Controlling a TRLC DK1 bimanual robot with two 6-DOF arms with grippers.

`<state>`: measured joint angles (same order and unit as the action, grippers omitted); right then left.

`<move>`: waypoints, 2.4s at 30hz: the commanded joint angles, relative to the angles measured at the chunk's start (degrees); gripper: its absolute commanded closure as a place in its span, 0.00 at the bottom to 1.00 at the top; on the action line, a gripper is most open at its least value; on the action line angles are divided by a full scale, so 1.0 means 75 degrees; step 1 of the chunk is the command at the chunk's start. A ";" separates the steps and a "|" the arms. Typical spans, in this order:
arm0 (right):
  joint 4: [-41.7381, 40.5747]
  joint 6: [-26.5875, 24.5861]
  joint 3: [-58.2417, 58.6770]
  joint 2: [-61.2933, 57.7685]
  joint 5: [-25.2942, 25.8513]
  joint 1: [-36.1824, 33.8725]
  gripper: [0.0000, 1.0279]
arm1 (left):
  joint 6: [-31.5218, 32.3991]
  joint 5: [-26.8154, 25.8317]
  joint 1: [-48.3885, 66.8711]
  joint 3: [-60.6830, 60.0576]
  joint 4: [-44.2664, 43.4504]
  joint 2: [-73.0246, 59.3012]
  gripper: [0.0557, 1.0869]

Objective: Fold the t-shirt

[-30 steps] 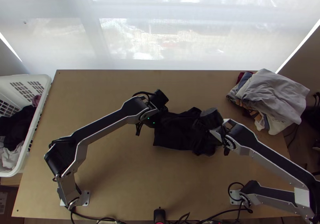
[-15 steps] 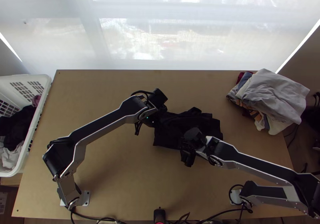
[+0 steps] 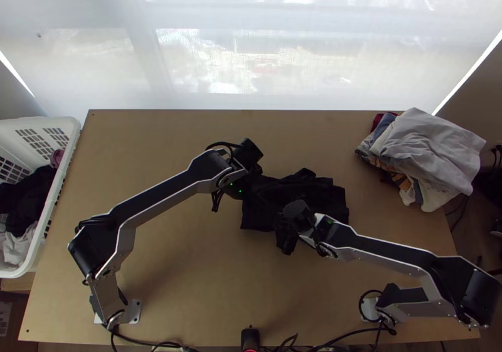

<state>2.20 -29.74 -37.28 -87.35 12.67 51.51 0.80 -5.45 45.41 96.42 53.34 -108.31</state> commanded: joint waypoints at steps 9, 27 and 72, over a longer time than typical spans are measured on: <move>-0.0996 0.0215 -0.0268 -0.0798 0.0315 -0.0621 0.97 | -0.0001 0.0001 0.0004 0.0034 0.0212 0.0074 0.06; -0.0305 0.0016 -0.0877 0.2061 0.1077 -0.2168 0.97 | 0.0011 0.0200 -0.0324 -0.0212 0.0399 0.0567 0.06; -0.2531 -0.1590 -0.2846 0.0737 -0.1923 -1.1180 0.97 | 0.0081 0.0247 -0.1578 -0.1864 0.0353 0.2196 0.06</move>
<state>-13.39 -41.76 -62.39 -76.42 -0.75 -32.49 1.32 -3.55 34.70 84.20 56.05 -93.49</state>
